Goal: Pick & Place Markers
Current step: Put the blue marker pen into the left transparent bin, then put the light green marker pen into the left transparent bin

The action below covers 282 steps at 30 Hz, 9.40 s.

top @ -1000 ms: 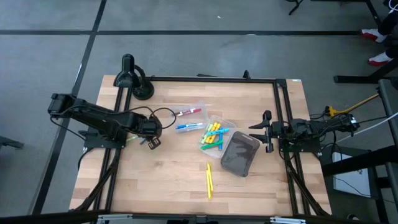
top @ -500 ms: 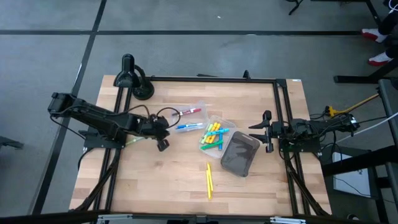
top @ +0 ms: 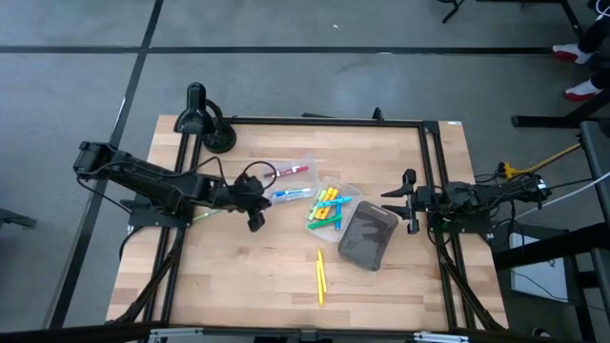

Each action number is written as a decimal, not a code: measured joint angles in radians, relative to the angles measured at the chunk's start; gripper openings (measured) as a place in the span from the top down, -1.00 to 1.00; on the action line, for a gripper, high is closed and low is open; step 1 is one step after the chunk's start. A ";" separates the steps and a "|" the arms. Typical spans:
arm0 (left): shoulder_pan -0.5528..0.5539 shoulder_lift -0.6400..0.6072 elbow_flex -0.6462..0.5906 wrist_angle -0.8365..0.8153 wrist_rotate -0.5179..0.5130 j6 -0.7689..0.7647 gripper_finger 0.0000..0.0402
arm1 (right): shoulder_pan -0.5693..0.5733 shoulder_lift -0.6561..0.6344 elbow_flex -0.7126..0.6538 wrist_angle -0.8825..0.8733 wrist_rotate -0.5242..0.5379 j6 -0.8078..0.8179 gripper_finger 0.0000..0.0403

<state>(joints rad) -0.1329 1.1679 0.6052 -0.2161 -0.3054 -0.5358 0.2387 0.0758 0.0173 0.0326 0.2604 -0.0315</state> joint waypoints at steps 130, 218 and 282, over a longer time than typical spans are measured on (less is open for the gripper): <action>0.129 0.273 0.395 0.039 -0.245 0.463 0.84 | 0.000 0.000 0.000 0.000 0.000 0.000 0.25; -0.316 0.475 0.507 -0.432 -0.223 -0.079 0.57 | 0.000 0.000 0.000 0.000 0.000 0.000 0.25; -0.343 0.056 -0.035 -0.884 -0.092 -0.647 0.57 | 0.000 0.000 0.000 0.000 0.000 0.000 0.25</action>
<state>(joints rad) -0.4755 1.2240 0.5705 -1.1000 -0.3975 -1.1828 0.2389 0.0760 0.0170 0.0326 0.2604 -0.0315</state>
